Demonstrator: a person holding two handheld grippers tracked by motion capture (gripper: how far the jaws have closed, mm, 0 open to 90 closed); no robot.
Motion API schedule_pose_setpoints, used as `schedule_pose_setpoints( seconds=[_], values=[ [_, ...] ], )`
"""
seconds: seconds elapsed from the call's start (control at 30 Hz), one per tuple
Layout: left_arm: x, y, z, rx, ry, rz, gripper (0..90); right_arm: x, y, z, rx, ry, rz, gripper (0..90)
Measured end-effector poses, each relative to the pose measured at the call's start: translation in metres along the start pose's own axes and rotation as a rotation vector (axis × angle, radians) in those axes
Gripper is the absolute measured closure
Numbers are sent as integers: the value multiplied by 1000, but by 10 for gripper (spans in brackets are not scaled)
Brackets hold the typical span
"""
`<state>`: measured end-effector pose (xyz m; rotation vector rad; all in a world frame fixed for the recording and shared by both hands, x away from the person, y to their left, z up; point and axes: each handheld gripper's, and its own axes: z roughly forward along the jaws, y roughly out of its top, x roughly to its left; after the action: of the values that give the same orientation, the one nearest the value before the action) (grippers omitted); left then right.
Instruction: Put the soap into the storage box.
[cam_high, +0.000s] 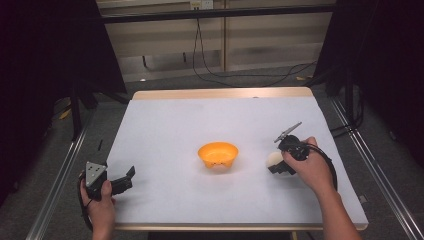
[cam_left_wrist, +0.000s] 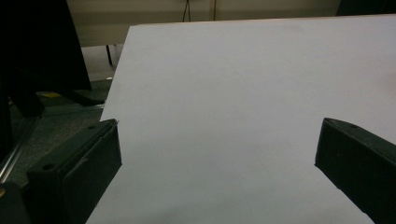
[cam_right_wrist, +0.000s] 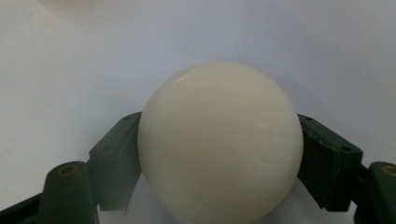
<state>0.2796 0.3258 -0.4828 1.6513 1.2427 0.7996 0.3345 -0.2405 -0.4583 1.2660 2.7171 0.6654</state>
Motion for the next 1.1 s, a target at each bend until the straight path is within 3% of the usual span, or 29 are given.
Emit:
schedule_pose_setpoints(
  seconds=[0.47,1.1],
  values=[
    [0,0,0,-1,0,-3,3,2,12,-18,-25,9,-23,231],
    [0,0,0,-1,-1,-2,3,17,40,-23,-45,40,-84,231]
  ],
)
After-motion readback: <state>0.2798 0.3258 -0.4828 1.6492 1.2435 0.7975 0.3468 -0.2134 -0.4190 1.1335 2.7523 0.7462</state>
